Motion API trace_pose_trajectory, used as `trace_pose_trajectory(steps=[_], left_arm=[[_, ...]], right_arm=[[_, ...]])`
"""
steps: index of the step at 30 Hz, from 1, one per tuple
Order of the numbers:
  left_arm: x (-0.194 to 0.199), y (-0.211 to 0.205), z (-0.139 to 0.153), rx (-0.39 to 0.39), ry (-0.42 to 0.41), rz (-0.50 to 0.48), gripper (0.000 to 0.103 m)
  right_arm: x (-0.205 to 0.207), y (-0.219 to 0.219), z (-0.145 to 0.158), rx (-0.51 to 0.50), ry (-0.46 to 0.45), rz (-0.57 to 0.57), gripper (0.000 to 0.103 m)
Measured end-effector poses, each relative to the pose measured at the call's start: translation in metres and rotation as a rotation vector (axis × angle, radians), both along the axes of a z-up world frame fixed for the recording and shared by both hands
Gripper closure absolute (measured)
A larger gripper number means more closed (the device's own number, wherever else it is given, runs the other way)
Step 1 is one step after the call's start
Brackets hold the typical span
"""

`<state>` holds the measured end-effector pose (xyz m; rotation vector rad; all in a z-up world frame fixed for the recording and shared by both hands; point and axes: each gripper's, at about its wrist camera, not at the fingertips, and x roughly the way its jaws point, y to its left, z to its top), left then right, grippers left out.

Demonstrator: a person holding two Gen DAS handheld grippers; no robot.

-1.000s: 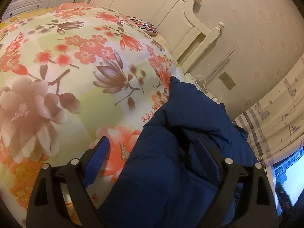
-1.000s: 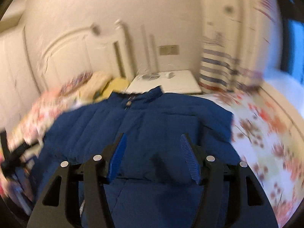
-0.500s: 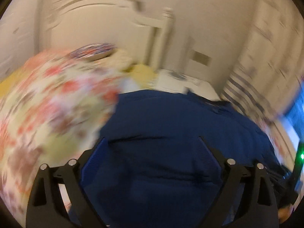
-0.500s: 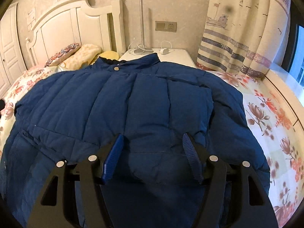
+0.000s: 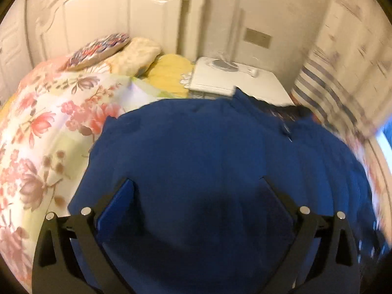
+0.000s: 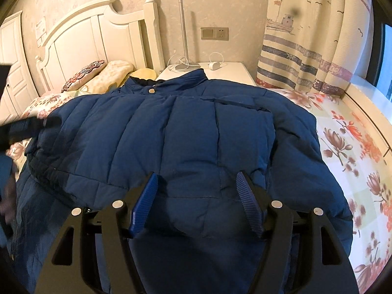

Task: Fold large clothes

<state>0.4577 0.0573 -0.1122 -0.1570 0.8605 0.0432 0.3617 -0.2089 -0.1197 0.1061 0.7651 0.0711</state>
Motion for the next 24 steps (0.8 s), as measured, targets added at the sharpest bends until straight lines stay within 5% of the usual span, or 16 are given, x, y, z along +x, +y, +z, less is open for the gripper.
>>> trace_pose_trajectory(steps=[2, 5, 8, 11, 15, 17, 21, 24], left_arm=[[0.027, 0.004, -0.020, 0.010, 0.110, 0.024, 0.002], [0.038, -0.013, -0.011, 0.086, 0.135, 0.020, 0.003], [0.040, -0.022, 0.017, -0.012, 0.053, -0.011, 0.004], [0.054, -0.045, 0.031, 0.057, 0.009, -0.024, 0.003], [0.086, -0.079, -0.017, 0.178, 0.163, -0.095, 0.002], [0.081, -0.085, -0.024, 0.238, 0.085, -0.112, 0.002], [0.072, -0.081, -0.023, 0.191, 0.101, -0.111, 0.002], [0.039, -0.052, 0.001, 0.152, -0.013, -0.047, 0.002]], right_arm=[[0.000, 0.000, 0.000, 0.007, 0.000, 0.004, 0.037], [0.001, 0.001, -0.001, 0.006, 0.002, 0.006, 0.036], [0.001, 0.002, -0.001, 0.013, 0.004, 0.016, 0.030], [0.001, 0.006, -0.001, -0.007, 0.007, 0.024, 0.027], [0.001, 0.004, -0.001, 0.010, 0.004, 0.027, 0.027], [0.001, 0.003, -0.001, 0.017, 0.001, 0.028, 0.027], [0.001, 0.003, -0.001, 0.020, 0.002, 0.028, 0.027], [0.000, 0.001, -0.001, 0.033, 0.002, 0.029, 0.027]])
